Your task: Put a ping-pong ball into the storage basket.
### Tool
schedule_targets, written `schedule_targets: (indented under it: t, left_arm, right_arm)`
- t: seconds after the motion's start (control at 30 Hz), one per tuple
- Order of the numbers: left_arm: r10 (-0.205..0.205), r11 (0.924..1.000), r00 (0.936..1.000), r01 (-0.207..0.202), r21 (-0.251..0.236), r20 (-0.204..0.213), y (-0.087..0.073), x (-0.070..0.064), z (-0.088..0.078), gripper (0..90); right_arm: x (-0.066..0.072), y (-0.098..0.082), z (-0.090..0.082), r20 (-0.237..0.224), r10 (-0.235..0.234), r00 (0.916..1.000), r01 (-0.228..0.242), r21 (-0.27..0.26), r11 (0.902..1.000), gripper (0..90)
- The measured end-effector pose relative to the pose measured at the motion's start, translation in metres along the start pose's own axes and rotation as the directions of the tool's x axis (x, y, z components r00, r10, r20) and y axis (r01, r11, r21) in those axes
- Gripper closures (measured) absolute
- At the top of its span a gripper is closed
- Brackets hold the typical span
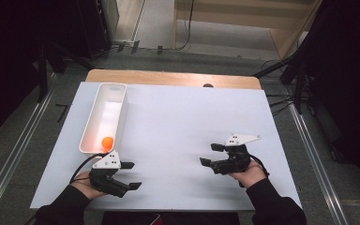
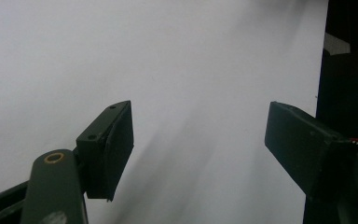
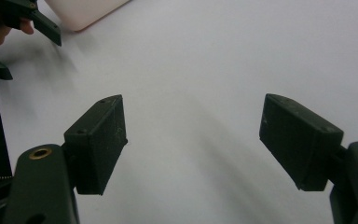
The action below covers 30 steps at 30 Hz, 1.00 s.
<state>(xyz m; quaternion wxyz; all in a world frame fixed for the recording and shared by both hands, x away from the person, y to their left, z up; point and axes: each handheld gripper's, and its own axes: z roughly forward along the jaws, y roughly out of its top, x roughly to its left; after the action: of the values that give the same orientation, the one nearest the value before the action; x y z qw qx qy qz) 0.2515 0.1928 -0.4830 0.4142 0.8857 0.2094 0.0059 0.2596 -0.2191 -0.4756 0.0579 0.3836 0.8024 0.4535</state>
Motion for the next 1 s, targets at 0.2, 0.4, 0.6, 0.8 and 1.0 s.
schedule_targets:
  t: [0.2, 0.4, 0.6, 0.8, 1.0]
  left_arm:
    - [-0.004, 1.0000, 1.0000, 0.004, -0.003, -0.004, 0.000, 0.000, 0.000, 24.1]
    - [-0.002, 1.0000, 1.0000, 0.002, 0.000, -0.003, 0.000, 0.000, -0.001, 24.1]
    - [-0.005, 1.0000, 0.9999, 0.005, -0.004, -0.009, 0.000, 0.000, -0.002, 24.1]
    - [-0.002, 1.0000, 0.9999, 0.002, -0.002, -0.011, 0.000, 0.000, -0.003, 24.1]
    - [-0.004, 1.0000, 0.9998, 0.004, -0.003, -0.017, 0.000, -0.001, -0.004, 24.1]
  right_arm:
    - [-0.004, -0.010, -0.005, 0.013, 0.015, 0.9998, -0.015, 0.008, 0.9999, 21.3]
    - [-0.006, -0.018, -0.012, 0.031, 0.026, 0.9992, -0.026, 0.002, 0.9997, 21.3]
    - [-0.007, -0.029, -0.017, 0.054, 0.052, 0.9972, -0.052, 0.005, 0.9986, 21.3]
    - [-0.007, -0.036, -0.024, 0.072, 0.050, 0.9961, -0.049, -0.007, 0.9988, 21.3]
    - [-0.010, -0.042, -0.031, 0.100, 0.061, 0.9931, -0.061, -0.007, 0.9981, 21.3]
